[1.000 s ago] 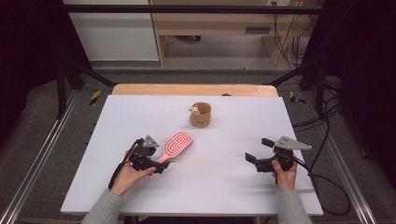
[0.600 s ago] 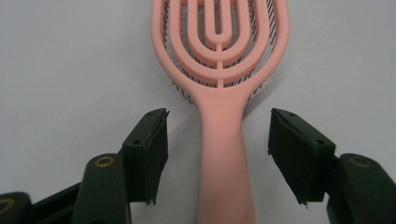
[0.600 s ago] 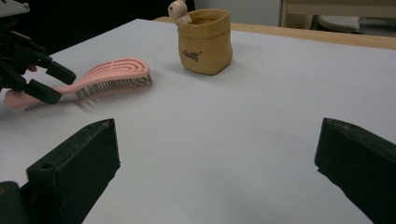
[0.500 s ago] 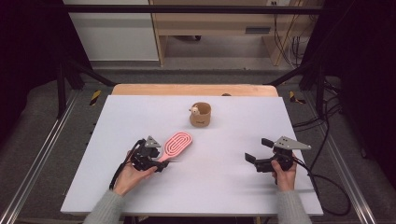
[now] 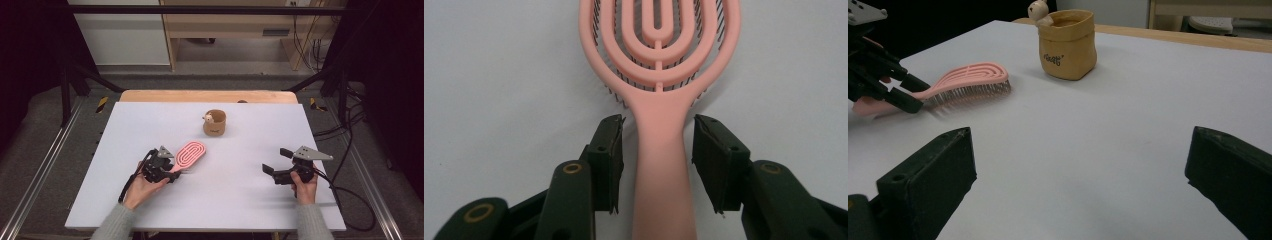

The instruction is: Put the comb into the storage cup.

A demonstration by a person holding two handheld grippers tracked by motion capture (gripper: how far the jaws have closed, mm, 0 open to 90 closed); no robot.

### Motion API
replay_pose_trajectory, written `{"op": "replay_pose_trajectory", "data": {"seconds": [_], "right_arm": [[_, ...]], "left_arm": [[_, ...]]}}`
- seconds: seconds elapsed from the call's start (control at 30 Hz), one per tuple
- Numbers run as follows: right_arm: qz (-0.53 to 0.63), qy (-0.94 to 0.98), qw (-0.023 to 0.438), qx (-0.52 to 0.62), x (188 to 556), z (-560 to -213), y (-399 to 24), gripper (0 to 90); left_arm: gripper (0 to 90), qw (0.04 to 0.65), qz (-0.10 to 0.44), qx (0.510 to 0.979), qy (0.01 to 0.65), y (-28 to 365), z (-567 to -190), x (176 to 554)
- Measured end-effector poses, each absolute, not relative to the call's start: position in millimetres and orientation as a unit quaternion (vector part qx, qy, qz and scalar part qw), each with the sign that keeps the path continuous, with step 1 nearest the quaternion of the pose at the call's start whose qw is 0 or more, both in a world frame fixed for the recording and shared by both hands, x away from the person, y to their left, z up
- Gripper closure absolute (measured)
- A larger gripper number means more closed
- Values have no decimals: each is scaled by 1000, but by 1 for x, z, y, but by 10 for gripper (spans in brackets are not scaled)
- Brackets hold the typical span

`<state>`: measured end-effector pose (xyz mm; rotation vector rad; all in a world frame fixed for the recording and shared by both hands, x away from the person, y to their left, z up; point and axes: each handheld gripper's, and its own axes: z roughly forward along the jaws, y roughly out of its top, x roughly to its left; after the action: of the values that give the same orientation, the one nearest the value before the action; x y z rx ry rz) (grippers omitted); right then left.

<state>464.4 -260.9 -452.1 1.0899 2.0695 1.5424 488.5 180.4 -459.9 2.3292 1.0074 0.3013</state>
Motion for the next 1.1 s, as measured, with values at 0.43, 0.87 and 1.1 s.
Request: {"op": "replay_pose_trajectory", "data": {"seconds": [0.43, 0.87, 1.1], "right_arm": [[544, 727, 169, 384, 464, -452, -261, 4], [545, 726, 169, 384, 464, -452, -261, 4], [545, 726, 169, 383, 464, -452, -261, 4]], "left_arm": [[651, 276, 122, 875, 379, 175, -461, 490], [681, 264, 132, 878, 377, 171, -461, 490], [687, 265, 136, 879, 372, 170, -461, 489]]}}
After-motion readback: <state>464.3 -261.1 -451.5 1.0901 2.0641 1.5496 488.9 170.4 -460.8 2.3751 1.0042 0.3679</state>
